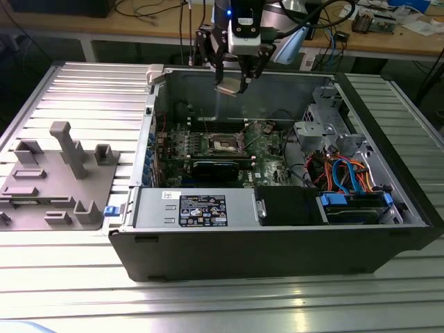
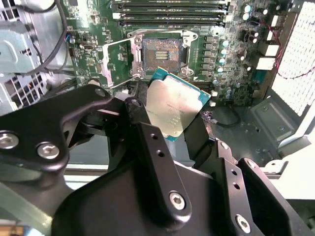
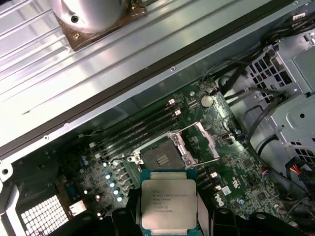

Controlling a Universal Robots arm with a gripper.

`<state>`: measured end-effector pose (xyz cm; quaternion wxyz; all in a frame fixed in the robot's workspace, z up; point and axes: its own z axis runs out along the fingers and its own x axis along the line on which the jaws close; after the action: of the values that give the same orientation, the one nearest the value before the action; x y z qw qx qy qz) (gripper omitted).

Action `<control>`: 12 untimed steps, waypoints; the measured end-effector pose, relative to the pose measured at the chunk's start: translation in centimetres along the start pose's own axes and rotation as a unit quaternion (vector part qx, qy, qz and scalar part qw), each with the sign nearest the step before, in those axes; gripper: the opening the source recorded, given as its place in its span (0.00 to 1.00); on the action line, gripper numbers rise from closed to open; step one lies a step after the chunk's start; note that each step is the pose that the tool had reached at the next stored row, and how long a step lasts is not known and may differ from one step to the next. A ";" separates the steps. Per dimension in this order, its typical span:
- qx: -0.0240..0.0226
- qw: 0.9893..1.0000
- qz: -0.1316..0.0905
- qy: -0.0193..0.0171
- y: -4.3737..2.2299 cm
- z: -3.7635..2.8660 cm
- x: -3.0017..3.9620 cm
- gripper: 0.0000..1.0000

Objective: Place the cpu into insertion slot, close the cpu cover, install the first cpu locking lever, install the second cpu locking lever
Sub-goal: 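Place the cpu into insertion slot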

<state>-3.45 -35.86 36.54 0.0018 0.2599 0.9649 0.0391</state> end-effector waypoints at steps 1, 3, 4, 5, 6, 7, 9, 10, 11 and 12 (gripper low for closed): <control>0.000 1.000 0.011 -0.001 0.00 0.03 0.00 0.54; 0.000 1.000 0.030 -0.003 -0.01 0.09 0.00 0.54; 0.000 0.999 0.035 -0.003 -0.01 0.13 -0.01 0.54; 0.000 0.999 0.043 -0.004 0.00 0.18 -0.02 0.54; 0.000 0.999 0.048 -0.004 0.00 0.20 -0.02 0.54; 0.000 0.998 0.059 -0.005 -0.01 0.26 -0.03 0.54; 0.000 0.998 0.069 -0.006 -0.01 0.31 -0.03 0.54; 0.000 0.997 0.076 -0.006 -0.01 0.38 -0.03 0.54; 0.000 0.997 0.082 -0.007 -0.02 0.42 -0.03 0.54; 0.000 0.996 0.087 -0.008 -0.02 0.47 -0.03 0.54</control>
<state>-3.43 -35.86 36.07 0.0057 0.3435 0.9384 0.0371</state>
